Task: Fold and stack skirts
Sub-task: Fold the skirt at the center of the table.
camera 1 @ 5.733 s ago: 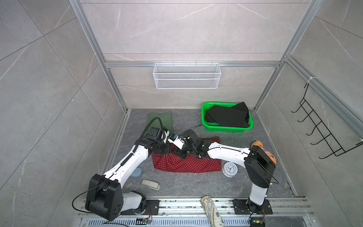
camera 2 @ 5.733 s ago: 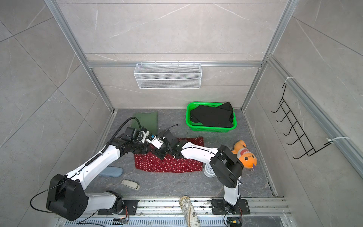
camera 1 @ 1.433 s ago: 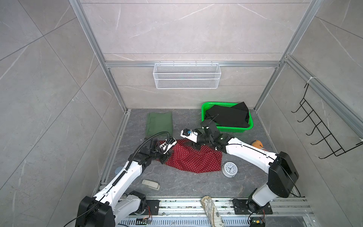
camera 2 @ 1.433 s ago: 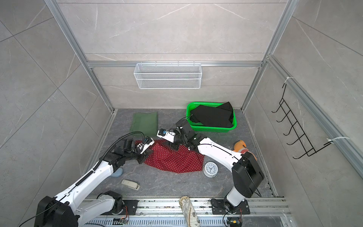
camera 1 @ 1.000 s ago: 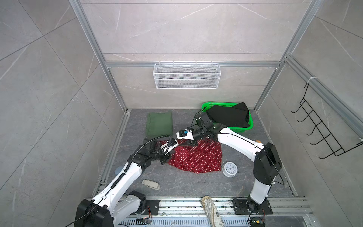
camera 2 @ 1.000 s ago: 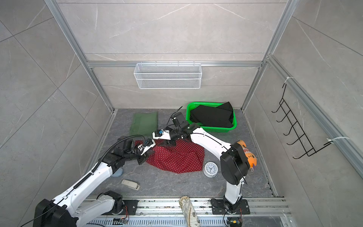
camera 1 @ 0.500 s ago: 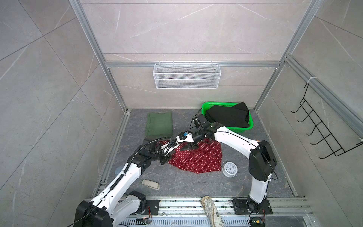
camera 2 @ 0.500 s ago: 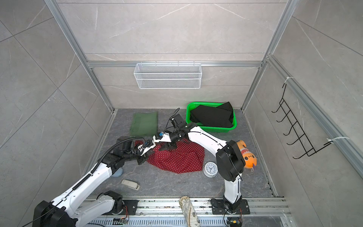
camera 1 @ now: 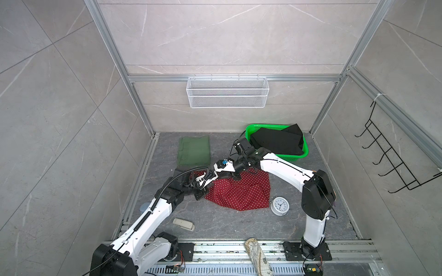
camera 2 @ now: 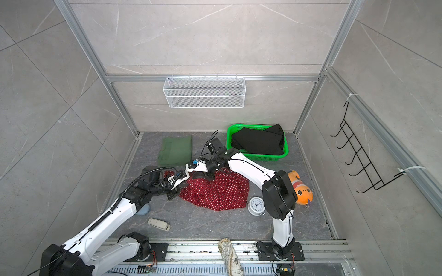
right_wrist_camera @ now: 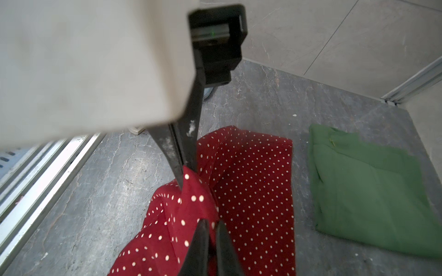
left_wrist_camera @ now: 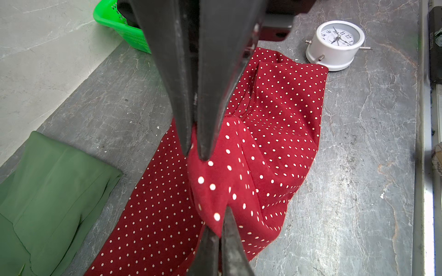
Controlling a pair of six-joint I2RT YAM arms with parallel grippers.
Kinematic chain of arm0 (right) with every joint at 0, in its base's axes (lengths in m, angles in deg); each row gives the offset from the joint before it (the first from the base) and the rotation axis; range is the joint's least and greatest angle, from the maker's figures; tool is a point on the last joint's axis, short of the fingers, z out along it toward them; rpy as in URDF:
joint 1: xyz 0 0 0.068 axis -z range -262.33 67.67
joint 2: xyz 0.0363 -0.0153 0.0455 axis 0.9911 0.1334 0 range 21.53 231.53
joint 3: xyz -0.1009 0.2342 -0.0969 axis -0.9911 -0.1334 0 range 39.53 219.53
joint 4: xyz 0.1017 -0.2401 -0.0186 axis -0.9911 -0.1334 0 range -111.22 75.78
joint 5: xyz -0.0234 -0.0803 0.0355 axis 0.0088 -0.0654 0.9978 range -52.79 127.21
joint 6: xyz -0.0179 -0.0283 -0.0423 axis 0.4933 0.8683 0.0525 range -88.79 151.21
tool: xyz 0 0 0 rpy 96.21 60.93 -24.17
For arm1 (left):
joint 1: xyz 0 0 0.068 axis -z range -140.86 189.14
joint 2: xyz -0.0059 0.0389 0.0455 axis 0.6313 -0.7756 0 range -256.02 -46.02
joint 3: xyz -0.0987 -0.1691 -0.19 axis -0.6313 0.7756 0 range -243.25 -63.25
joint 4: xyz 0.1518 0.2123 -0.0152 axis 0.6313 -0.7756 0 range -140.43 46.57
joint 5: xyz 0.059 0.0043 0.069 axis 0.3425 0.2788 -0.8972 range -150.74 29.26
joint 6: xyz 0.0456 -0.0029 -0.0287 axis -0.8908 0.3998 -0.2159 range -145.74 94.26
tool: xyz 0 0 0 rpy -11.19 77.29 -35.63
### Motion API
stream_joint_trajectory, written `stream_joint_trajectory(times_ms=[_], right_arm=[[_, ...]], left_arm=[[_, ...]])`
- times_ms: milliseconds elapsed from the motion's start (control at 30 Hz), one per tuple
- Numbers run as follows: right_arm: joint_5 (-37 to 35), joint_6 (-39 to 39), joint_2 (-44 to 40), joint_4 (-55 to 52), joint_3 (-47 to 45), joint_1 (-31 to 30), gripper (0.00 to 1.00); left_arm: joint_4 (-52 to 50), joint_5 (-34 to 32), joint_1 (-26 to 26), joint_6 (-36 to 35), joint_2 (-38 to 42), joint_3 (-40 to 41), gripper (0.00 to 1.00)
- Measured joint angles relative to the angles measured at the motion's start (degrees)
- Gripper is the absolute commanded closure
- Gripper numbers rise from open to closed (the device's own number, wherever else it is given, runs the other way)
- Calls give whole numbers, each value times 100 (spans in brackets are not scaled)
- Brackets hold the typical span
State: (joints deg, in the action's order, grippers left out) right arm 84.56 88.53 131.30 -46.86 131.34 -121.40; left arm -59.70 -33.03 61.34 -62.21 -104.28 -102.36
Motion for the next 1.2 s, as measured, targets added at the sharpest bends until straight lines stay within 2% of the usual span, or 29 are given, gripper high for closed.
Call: stream_joint_trajectory(times_ms=[133,200,267,367,467,600,833,933,1100,1200], right_arm=[[-83,-57,2,-57,4,0,100],[-179,-109,-7,-52,-7,-2,100],[-321,-181,-94,-9,-129,0,100],[-627,-280,-426,57,-538,2,100],[-901,-457,-949,269,-1209,15,100],[-1154,-828,-1576,671,-2076,15,100],[-1495,-1615,-2105,1460,-3335,-42,100],[-1659,-1845,-2162,1655,-3615,-173,100],[-1956,-2052,-2181,1843,-3720,-369,100],[-2107,-2133,-2205,1941,-3727,-455,100]], left_arm=[[24,-17,0,20,0,0,100],[87,-52,2,70,-2,0,96],[170,-72,2,136,-4,2,85],[291,-94,4,256,-7,15,57],[422,-157,4,428,-13,33,44],[566,-479,4,726,-63,42,41],[317,-1709,-177,1790,-678,-490,44],[188,-2035,-612,2507,-1104,-831,46],[76,-2157,-1510,3609,-1781,-1019,46],[-122,-2159,-1770,4083,-2203,-1123,46]])
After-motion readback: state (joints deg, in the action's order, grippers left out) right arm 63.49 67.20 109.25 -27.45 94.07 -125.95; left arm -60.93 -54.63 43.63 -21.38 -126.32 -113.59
